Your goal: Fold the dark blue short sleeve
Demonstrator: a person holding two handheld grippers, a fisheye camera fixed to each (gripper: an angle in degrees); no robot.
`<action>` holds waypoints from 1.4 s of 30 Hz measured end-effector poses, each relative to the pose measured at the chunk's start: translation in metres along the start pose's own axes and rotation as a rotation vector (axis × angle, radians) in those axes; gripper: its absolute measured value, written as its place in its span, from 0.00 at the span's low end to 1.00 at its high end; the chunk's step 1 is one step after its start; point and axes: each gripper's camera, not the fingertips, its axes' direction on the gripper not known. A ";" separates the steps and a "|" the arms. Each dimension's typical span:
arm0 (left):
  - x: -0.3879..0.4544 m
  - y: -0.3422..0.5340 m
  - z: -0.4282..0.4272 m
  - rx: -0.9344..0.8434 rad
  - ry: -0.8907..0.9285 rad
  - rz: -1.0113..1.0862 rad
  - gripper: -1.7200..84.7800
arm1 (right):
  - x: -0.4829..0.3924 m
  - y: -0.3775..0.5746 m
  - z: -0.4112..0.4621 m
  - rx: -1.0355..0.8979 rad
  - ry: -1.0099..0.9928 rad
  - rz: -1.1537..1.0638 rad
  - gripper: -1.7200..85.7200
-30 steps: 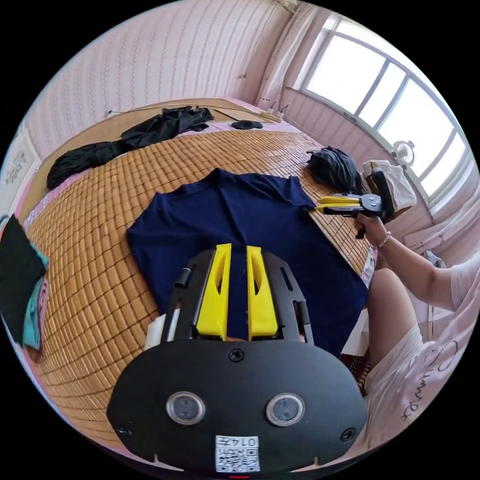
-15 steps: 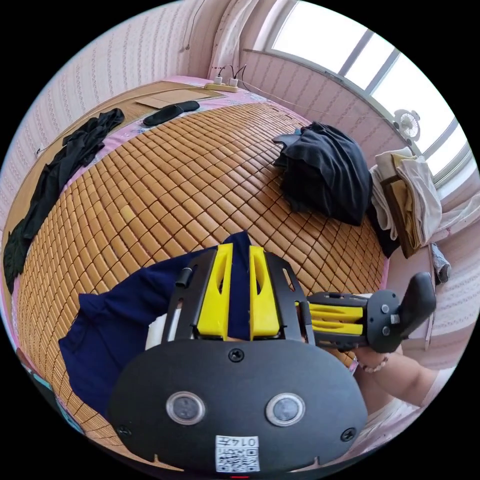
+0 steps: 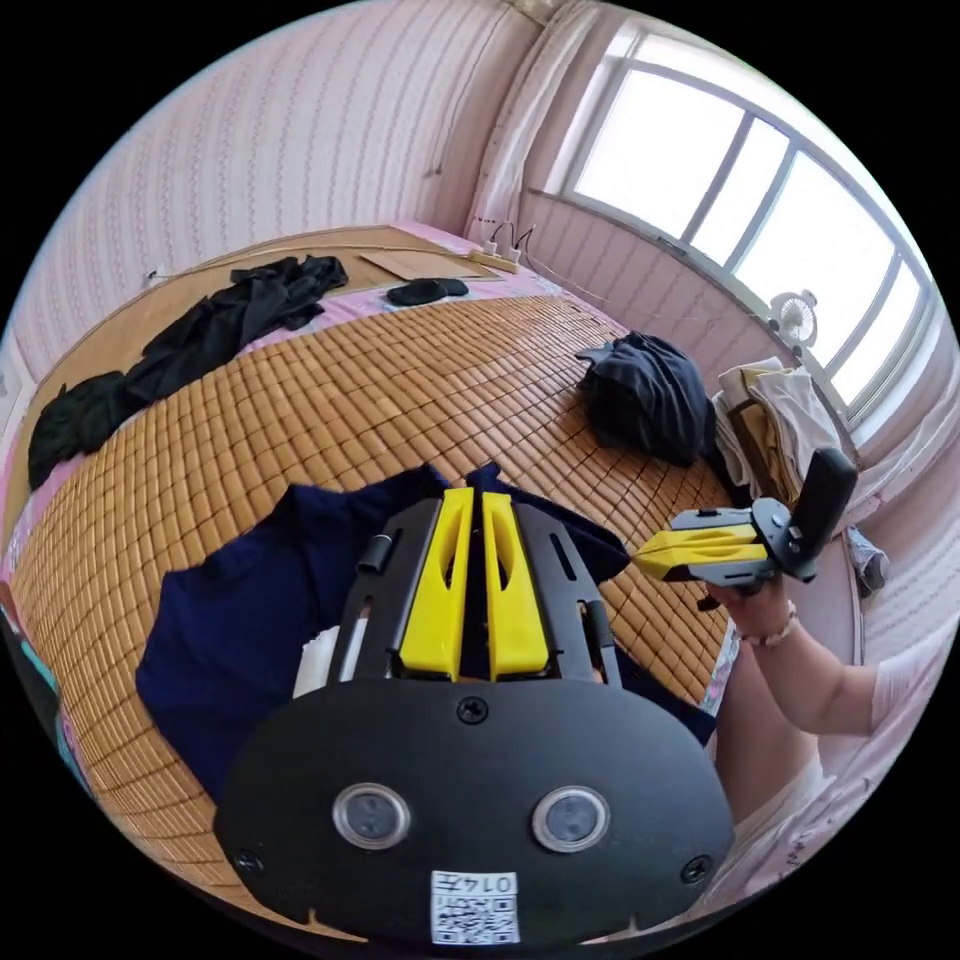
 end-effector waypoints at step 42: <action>-0.257 0.098 -0.129 0.127 -0.184 -0.544 0.01 | 0.089 -0.131 0.060 -0.155 0.237 0.198 0.02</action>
